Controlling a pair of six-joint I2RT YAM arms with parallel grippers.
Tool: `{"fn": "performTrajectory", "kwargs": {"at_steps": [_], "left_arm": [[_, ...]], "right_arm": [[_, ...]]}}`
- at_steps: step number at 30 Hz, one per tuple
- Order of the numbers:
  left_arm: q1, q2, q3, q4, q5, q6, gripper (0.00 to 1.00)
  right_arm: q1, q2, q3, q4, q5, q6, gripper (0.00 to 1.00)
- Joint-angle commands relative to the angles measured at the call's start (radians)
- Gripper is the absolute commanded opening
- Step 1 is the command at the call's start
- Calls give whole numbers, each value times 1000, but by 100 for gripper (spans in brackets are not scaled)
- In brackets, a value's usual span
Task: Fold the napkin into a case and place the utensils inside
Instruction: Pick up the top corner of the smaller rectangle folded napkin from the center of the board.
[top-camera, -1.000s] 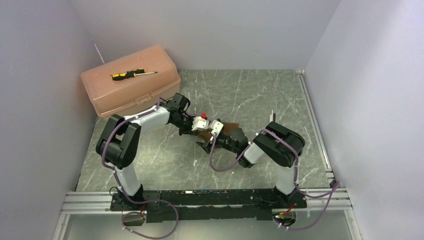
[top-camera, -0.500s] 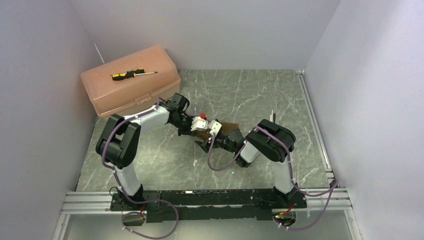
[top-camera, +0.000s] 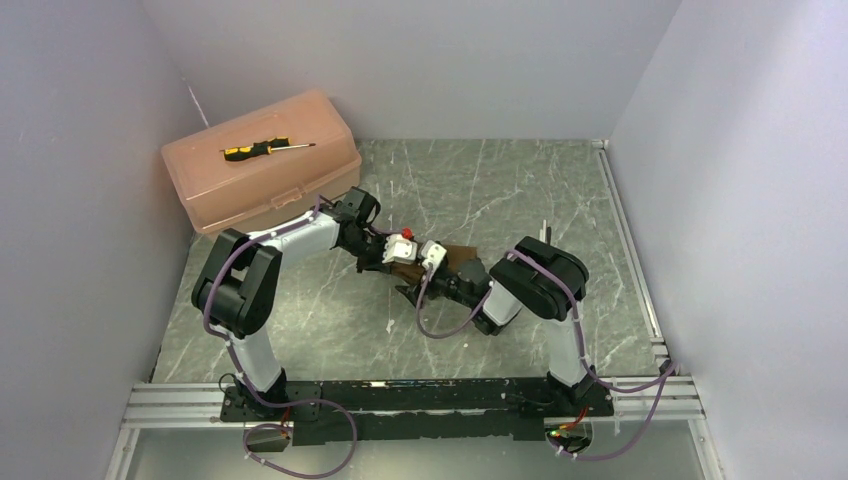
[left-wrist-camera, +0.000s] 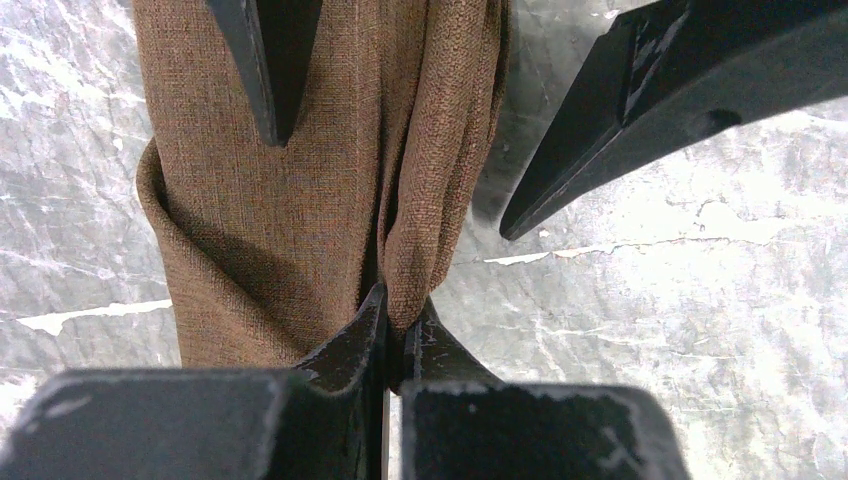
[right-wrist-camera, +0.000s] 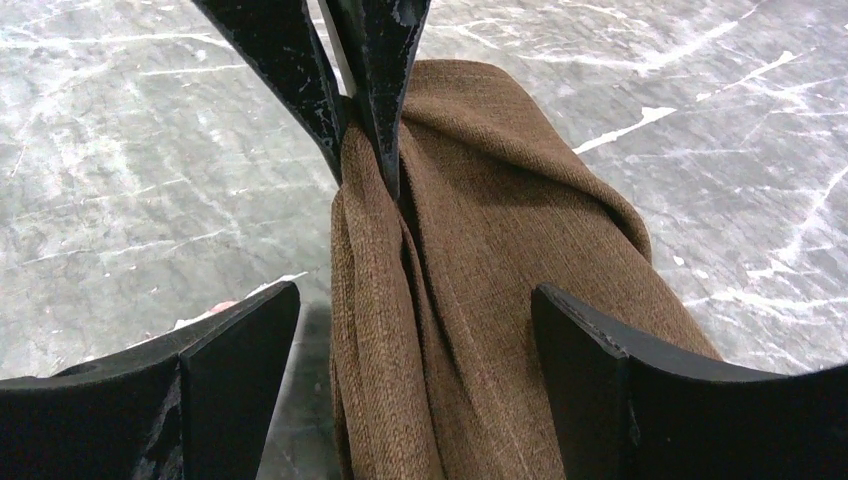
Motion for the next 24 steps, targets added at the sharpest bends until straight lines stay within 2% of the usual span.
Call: {"fn": "performTrajectory", "kwargs": {"at_steps": [1,12,14,16,20,24], "left_arm": [[-8,-35,31,-5,58,13,3],[-6,-32,49,-19,68,-5,3],[-7,-31,54,-19,68,-13,3],[-8,-31,56,-14,65,-29,4],[-7,-44,54,-19,44,-48,11],[-7,-69,12,6,16,-54,27]], "right_arm": [[-1,1,55,-34,-17,-22,89],[8,38,83,-46,41,-32,74],[13,43,90,-45,47,-27,69],[14,48,96,-47,41,-14,58],[13,55,91,-20,46,21,42],[6,45,83,-5,25,51,32]]}}
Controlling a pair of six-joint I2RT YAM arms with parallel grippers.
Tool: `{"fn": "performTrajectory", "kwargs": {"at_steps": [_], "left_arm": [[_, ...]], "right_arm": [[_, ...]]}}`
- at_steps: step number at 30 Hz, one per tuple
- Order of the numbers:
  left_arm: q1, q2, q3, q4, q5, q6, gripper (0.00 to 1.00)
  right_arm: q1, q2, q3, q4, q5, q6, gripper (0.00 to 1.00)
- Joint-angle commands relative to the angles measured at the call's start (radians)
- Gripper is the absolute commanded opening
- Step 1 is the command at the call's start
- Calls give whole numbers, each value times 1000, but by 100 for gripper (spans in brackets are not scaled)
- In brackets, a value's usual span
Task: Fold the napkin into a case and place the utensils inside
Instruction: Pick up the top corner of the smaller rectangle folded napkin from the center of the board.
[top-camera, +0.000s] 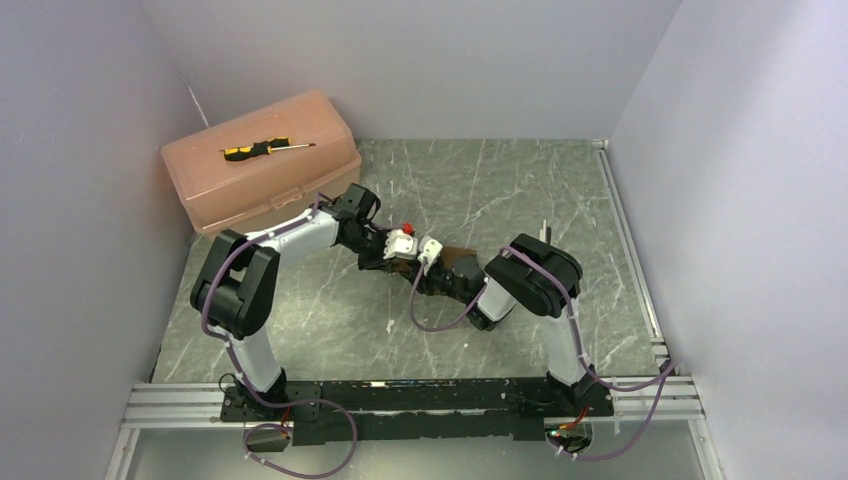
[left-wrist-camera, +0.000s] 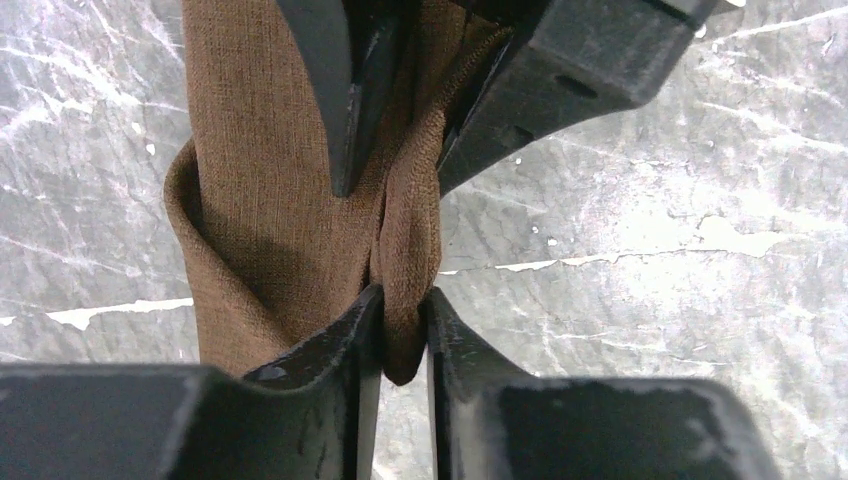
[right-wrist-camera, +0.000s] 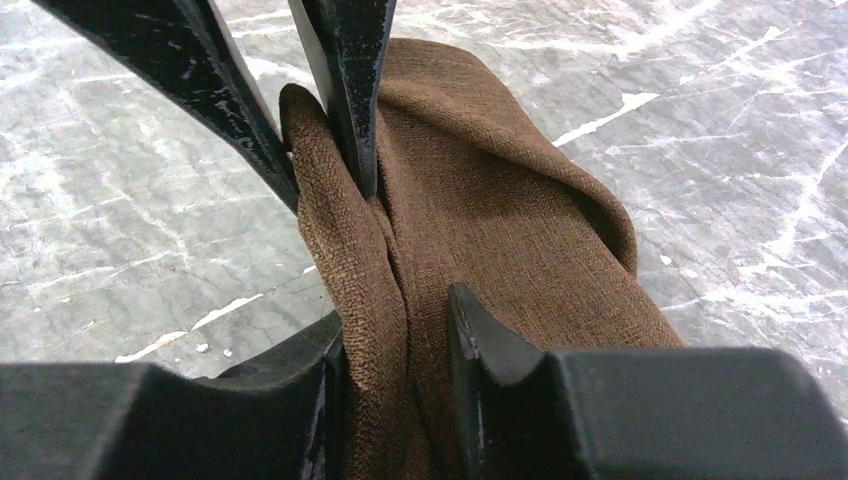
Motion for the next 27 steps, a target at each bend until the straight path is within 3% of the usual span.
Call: {"fn": "performTrajectory", "kwargs": {"at_steps": [1,3,7,9,10,11,13,15,18,27], "left_arm": [[-10,-74,-19,24,-7,-26,31],[-12,-95,-47,68,-35,-35,46],[-11,-180,-146,166,-91,-15,52],[-12,-244,-225,216,-95,40,68],[-14,-279,-278,254,-99,73,71],[-19,-318,-331,310,-109,104,73],[-31,-373,-450,483,-149,142,85],[-43,-383,-532,702,-195,145,87],[-54,-347,-563,881,-243,128,88],[-66,-284,-567,1048,-242,110,86]], "right_arm": [[3,2,9,50,-32,47,32],[0,5,3,57,-46,59,31],[-7,-3,-8,47,-66,65,31],[-10,-7,-9,36,-74,63,31],[-11,-7,-10,33,-79,65,30],[-12,-7,-11,34,-83,67,31],[-14,-8,-13,31,-92,66,31],[-14,-7,-11,30,-99,68,31],[-14,-12,-6,16,-108,66,31],[-19,-14,-3,12,-135,81,33]]}}
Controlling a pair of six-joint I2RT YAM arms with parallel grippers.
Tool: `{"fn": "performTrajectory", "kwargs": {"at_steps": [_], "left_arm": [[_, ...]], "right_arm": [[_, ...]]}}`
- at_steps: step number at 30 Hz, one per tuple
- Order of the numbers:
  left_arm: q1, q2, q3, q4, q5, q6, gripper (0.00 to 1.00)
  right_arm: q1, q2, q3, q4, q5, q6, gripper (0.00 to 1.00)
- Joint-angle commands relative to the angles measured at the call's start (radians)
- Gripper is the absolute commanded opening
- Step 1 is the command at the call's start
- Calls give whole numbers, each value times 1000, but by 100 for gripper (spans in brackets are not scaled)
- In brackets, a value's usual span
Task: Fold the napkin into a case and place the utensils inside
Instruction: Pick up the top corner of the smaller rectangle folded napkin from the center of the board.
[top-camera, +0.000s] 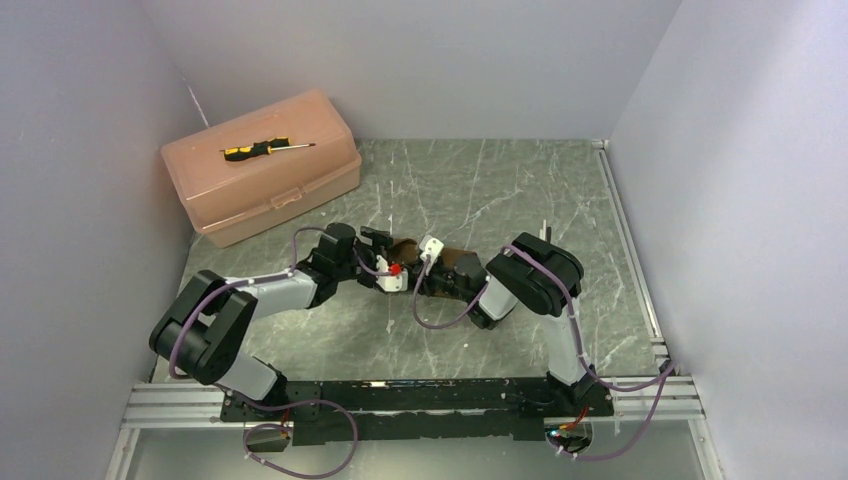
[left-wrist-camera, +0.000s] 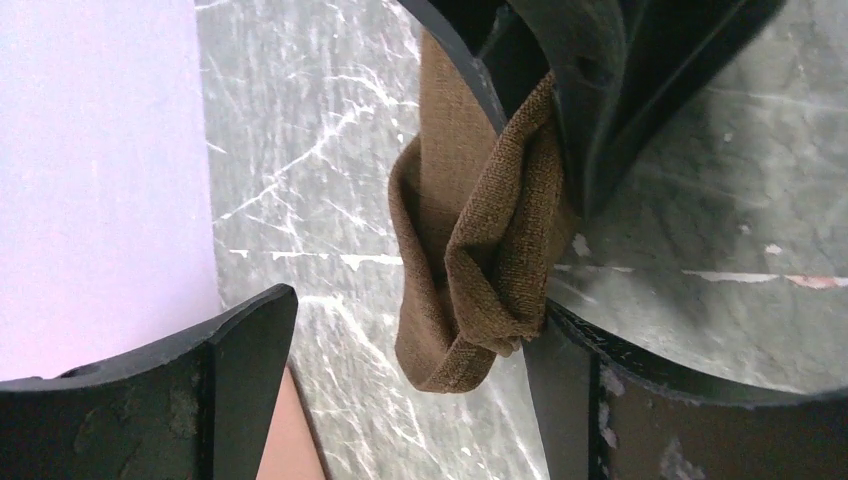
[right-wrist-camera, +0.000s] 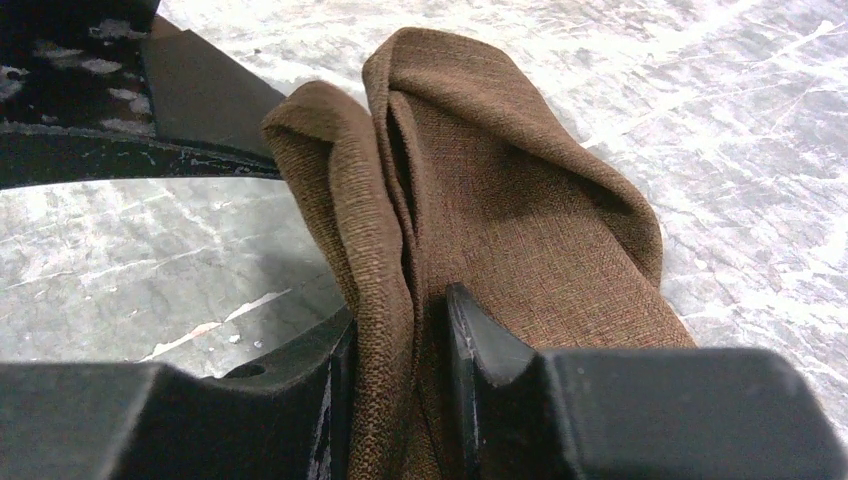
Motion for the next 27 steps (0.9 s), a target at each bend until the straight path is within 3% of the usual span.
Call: {"fn": "performTrajectory", "kwargs": {"at_steps": [1,8,16,21,24,27], "left_arm": [[-11,-2,7,111,17,-1,84],[-12,-68,-44,-26,120,77,70],[-14,-73,-28,-9,111,31,34],[-19,-61,-35,8,88,20,25],[-25,-65,-47,13,92,8,4],[-27,-62,-34,-19,93,-12,3]], "right_arm": [[-3,-14,-1,9,-59,33,33],[-13,-23,-4,2,-66,41,34],[-13,-29,2,-13,-77,49,38],[-13,-29,-4,-1,-63,56,36],[-13,-35,-4,0,-59,56,37],[-13,-45,-6,14,-57,56,41]]}}
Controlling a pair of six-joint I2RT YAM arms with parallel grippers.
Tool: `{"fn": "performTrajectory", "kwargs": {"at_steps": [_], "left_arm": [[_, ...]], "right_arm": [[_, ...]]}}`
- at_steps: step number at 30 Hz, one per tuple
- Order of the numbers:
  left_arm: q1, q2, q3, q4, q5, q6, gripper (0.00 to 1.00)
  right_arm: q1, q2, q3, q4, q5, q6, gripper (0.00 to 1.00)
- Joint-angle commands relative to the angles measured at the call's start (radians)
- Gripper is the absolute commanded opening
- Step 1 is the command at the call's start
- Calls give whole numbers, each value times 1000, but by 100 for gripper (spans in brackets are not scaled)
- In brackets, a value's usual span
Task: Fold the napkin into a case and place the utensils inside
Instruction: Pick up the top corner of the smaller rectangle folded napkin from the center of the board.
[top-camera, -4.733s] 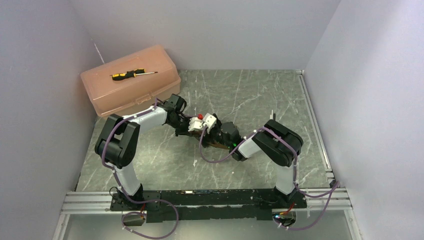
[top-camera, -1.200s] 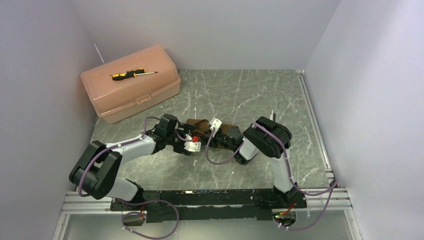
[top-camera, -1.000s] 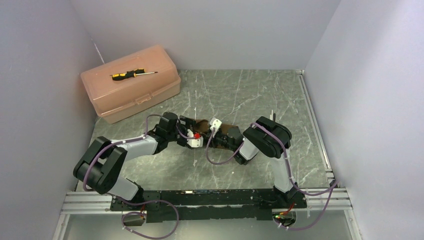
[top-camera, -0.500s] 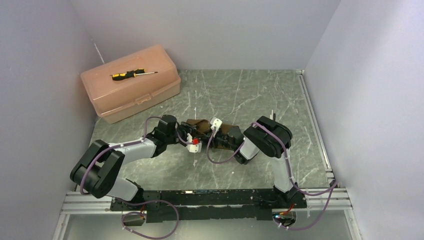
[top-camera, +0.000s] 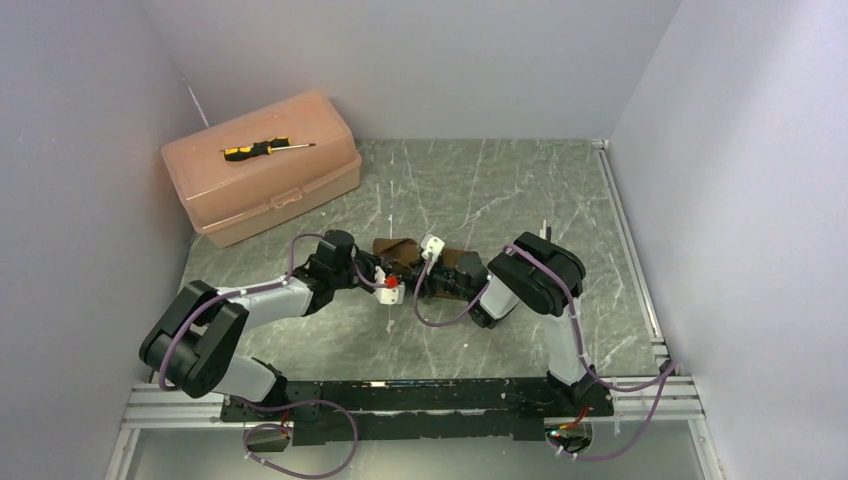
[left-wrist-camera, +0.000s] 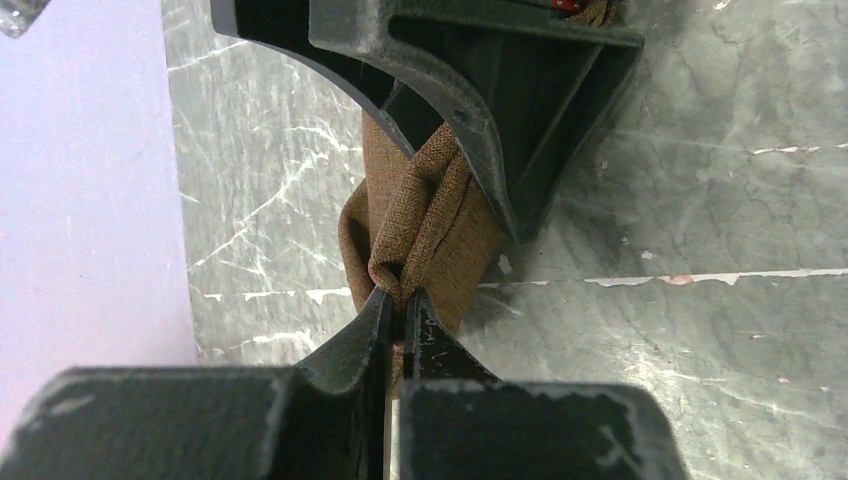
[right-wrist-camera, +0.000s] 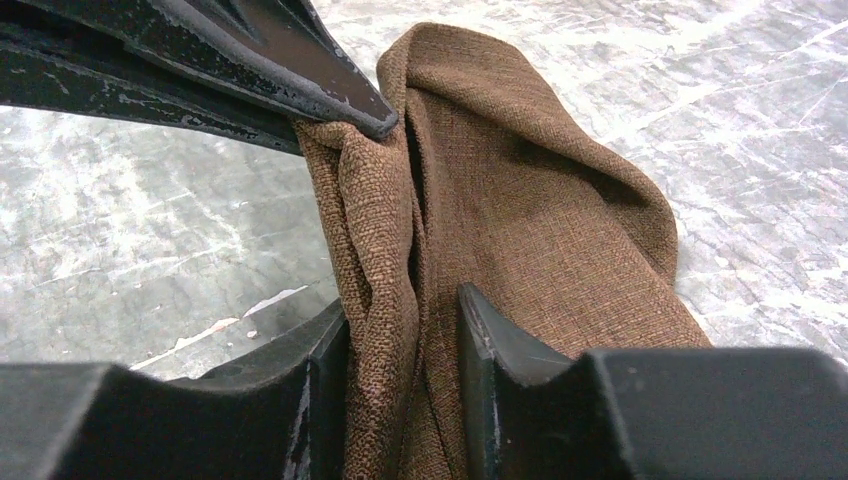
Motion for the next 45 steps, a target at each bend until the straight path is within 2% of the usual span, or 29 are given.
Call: {"fn": "performTrajectory", "kwargs": {"at_steps": [1,9,13,16,24,27,32,40,43,45], "left_arm": [[-9,2,17,1,5,-39,3],[-9,-10,23,-66,2,-45,3],[-9,-14,25,-73,-19,-72,3],[-10,-14,35,-79,-34,-91,3],[-10,13,73,-91,-70,-143,3],[-10,15,81,-95,-64,-148,3],[-10,10,80,-113,-59,-140,3],[-12,13,76,-131,-52,-135,3],[-12,15,76,-134,-50,-132,3],[-12,17,77,-135,-54,-132,3]], "right_arm": [[1,-46,-9,36,-12,20,44],[0,-136,-25,44,9,15,55],[6,-120,-15,53,-33,18,62],[19,-98,-3,57,-48,13,63],[30,-42,10,85,-131,20,63],[37,-27,12,90,-96,20,63],[36,-28,11,129,-29,18,54],[38,-46,1,153,-1,19,56],[39,-43,6,150,0,20,52],[39,-46,13,135,-9,19,46]]}}
